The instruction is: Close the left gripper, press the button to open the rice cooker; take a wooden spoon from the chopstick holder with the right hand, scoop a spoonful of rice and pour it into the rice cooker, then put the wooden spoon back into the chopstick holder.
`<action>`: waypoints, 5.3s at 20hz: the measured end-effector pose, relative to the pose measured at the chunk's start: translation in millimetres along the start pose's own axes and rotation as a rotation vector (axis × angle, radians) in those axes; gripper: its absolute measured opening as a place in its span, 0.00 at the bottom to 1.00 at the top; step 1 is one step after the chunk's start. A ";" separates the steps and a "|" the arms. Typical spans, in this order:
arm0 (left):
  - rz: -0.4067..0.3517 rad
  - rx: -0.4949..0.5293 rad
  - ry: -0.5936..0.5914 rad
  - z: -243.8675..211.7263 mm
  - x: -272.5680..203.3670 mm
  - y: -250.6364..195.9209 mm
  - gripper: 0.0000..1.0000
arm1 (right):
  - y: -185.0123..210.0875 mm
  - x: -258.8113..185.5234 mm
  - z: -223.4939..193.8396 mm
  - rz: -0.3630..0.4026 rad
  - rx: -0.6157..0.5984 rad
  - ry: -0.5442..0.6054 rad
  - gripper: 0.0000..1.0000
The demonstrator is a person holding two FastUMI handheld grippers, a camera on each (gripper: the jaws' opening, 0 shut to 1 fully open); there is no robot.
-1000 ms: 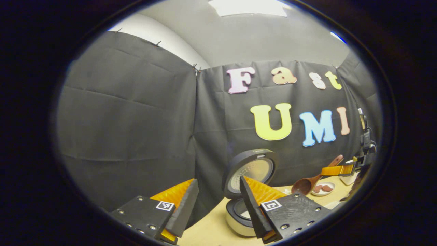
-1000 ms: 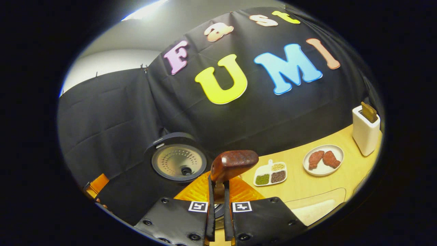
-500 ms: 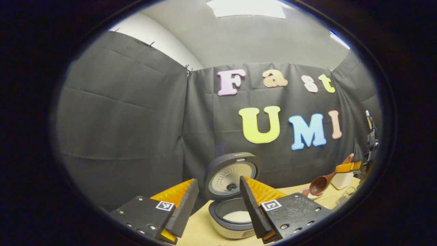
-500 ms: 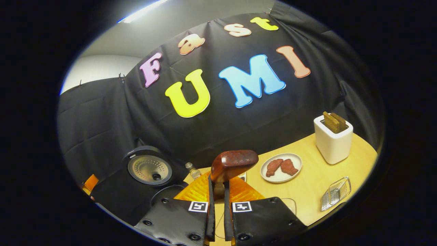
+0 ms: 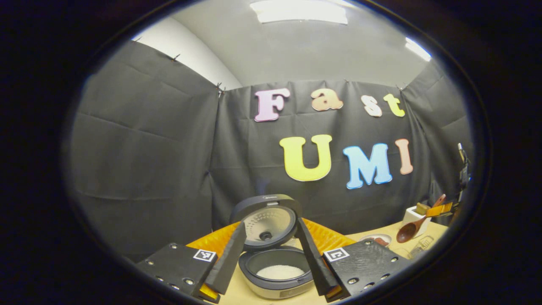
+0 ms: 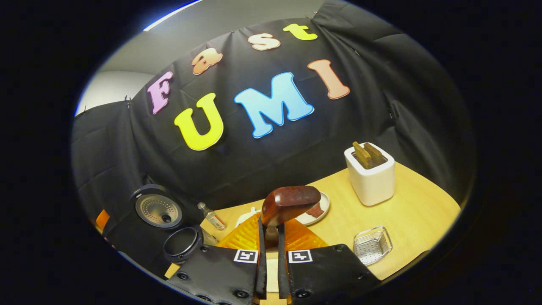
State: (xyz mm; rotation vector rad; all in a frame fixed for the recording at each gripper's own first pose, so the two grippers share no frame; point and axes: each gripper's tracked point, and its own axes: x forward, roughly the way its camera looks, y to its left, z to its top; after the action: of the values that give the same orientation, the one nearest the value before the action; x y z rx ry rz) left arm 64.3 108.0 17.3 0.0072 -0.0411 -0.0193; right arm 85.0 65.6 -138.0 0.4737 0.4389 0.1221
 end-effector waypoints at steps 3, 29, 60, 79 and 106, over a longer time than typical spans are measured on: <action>-0.023 -0.003 -0.004 5.6 -0.5 -21.0 0.77 | -27.8 -9.0 4.7 -0.038 0.001 -0.001 0.12; -0.056 0.035 -0.006 13.9 -21.2 -117.1 0.75 | -168.8 -24.0 -57.3 -0.206 0.012 0.225 0.10; -0.046 -0.006 -0.015 63.3 144.0 -14.5 0.77 | -62.3 -133.5 89.4 -0.398 -0.382 -0.289 0.98; 0.007 -0.015 0.183 -34.7 293.2 35.0 0.76 | -29.0 -120.8 59.4 -0.415 -0.400 -0.237 0.98; -0.010 -0.062 0.282 -113.8 135.4 -44.4 0.78 | -56.8 -112.9 44.4 -0.159 -0.404 -0.138 0.98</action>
State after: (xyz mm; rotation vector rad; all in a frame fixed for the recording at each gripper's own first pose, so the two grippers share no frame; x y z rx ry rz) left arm 203.4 61.7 -91.2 -0.0521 0.2414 -0.0295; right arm 3.5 -27.2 -86.0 0.0480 0.3041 0.0223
